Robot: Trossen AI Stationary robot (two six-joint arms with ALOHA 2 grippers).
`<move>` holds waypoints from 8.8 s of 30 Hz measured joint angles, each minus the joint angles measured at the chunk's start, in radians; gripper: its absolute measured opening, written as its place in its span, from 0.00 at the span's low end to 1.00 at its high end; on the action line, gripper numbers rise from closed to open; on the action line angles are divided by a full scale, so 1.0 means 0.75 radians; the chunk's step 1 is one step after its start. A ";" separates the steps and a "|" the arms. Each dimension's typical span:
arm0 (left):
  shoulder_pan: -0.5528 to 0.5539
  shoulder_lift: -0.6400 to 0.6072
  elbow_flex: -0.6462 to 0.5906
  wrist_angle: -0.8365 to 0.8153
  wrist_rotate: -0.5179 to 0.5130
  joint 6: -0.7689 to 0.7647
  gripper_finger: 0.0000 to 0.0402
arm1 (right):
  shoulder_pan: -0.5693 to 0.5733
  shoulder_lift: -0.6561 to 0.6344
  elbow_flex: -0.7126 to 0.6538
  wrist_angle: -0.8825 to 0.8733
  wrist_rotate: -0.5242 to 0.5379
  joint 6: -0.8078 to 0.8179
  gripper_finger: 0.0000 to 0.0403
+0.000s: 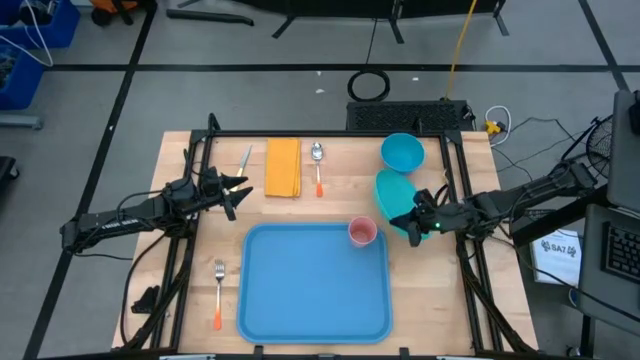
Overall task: Set up tray
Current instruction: Put the light blue plate on the blue serving tray to the bottom of the pink cup, then put the blue bowl on top of the light blue plate
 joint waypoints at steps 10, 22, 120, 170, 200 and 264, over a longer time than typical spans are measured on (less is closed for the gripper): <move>0.000 0.000 0.000 0.000 0.001 0.000 0.50 | -0.001 -0.006 0.000 0.312 -0.032 -0.214 0.00; 0.000 0.000 0.000 0.000 0.001 0.000 0.50 | -0.096 0.012 0.001 0.502 0.011 -0.523 0.00; 0.000 0.000 0.000 0.000 0.001 0.000 0.50 | 0.440 1.275 0.965 0.293 -0.558 -0.210 0.18; 0.000 0.000 0.000 0.000 0.001 0.000 0.50 | -1.162 1.204 0.966 -0.730 -0.315 -0.939 0.34; 0.000 0.000 0.000 0.000 0.001 0.000 0.50 | -1.259 1.313 0.730 -0.389 -0.237 -1.011 0.02; 0.000 0.000 0.000 0.000 0.001 0.000 0.50 | 0.402 1.441 1.080 -0.233 -0.454 -0.440 0.00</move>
